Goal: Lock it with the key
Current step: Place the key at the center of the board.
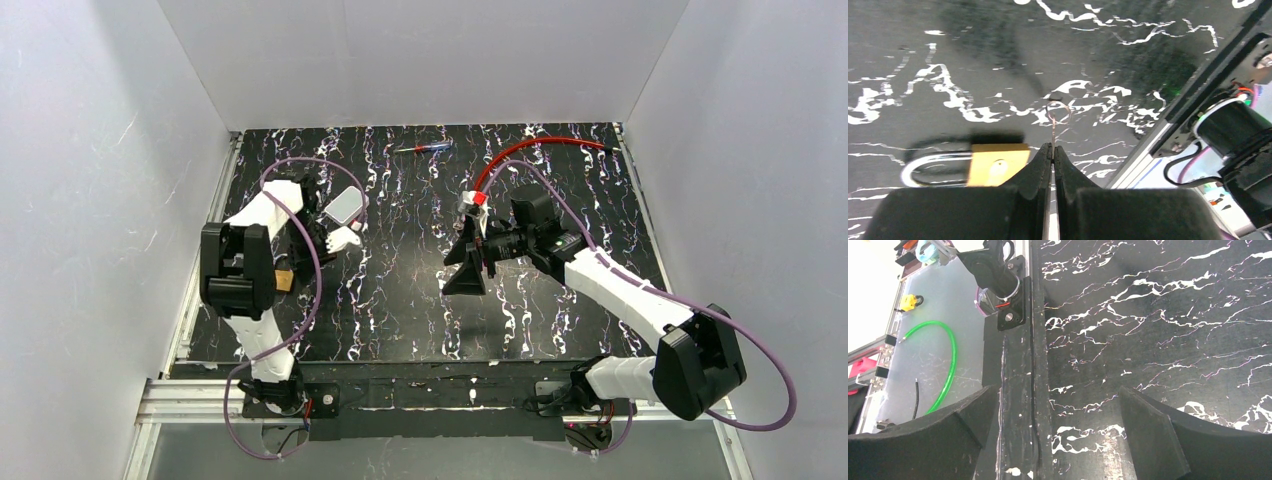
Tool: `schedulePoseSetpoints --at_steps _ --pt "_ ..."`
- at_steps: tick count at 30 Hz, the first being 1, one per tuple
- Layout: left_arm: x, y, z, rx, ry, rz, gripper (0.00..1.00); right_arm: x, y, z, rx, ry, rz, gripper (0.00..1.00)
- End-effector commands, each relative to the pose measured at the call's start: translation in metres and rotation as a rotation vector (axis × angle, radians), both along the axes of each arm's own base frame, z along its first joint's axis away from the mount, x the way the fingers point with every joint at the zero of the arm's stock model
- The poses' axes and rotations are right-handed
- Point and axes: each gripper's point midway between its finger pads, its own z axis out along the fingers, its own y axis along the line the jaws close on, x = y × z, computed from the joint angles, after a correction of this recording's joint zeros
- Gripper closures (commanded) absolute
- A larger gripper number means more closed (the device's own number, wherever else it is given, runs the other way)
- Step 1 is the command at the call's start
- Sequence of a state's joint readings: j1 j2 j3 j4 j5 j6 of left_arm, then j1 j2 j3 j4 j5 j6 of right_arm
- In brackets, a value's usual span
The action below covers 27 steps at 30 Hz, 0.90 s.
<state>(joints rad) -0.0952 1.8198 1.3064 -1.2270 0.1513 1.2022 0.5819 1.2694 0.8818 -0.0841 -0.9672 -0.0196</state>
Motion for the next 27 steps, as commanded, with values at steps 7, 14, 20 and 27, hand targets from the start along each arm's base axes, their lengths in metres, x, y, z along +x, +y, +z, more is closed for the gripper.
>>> schedulePoseSetpoints --at_steps 7,14,20,27 --pt "0.045 0.008 -0.003 0.048 -0.055 -0.024 0.66 0.027 -0.011 0.013 0.000 -0.041 -0.090 0.00" --pt "0.048 -0.007 0.020 -0.026 -0.115 0.030 0.36 0.076 -0.072 -0.016 -0.212 -0.100 -0.225 0.00" --pt "0.020 -0.057 0.063 -0.270 -0.134 0.188 0.02 0.126 -0.136 -0.050 -0.556 -0.278 -0.314 0.00" --pt "-0.014 -0.116 0.128 -0.619 -0.155 0.362 0.02 0.191 -0.218 -0.096 -0.935 -0.568 -0.291 0.06"
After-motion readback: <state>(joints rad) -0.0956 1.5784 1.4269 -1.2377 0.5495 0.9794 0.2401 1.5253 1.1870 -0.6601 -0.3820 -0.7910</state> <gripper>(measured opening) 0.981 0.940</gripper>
